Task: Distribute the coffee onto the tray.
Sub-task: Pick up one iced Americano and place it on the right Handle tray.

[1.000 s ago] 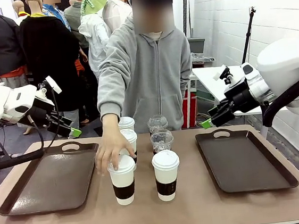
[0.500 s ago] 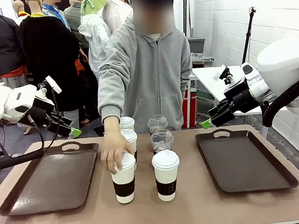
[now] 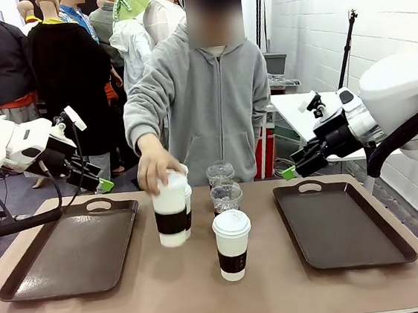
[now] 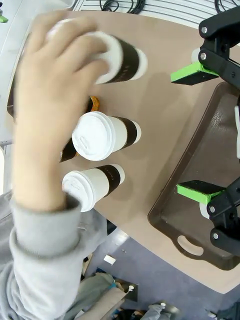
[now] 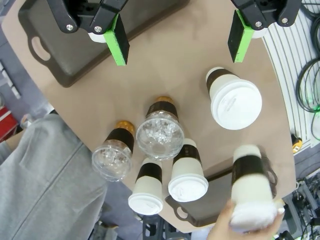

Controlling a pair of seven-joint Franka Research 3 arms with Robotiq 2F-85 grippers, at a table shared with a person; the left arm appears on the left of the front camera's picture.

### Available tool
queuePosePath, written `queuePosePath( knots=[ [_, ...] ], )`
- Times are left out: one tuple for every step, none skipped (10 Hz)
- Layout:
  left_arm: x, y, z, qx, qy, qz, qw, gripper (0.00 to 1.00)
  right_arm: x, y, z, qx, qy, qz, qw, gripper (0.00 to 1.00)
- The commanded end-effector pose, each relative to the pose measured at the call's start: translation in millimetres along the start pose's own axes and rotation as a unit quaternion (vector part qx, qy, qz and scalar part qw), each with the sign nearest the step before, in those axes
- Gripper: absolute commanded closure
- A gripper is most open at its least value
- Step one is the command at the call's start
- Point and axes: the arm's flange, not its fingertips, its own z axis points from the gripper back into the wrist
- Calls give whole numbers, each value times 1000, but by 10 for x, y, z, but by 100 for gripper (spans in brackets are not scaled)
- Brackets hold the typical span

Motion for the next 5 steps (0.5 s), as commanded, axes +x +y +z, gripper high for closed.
queuePosePath(
  knots=[
    [-17, 48, -20, -7, -11, -10, 1000, 0, 1, 2, -2, 0, 0, 0, 1000, 0],
    [-17, 48, -20, -7, -11, -10, 1000, 0, 10, -102, -37, -8, -3, -1, 1000, 0],
    [-17, 48, -20, -7, -11, -10, 1000, 0, -11, -270, -103, -8, -3, -2, 1000, 0],
    [-17, 48, -20, -7, -11, -10, 1000, 0, -29, -415, -174, 2, 0, 0, 1000, 0],
    [-17, 48, -20, -7, -11, -10, 1000, 0, -17, -547, -238, 3, 5, 9, 1000, 0]
  ],
)
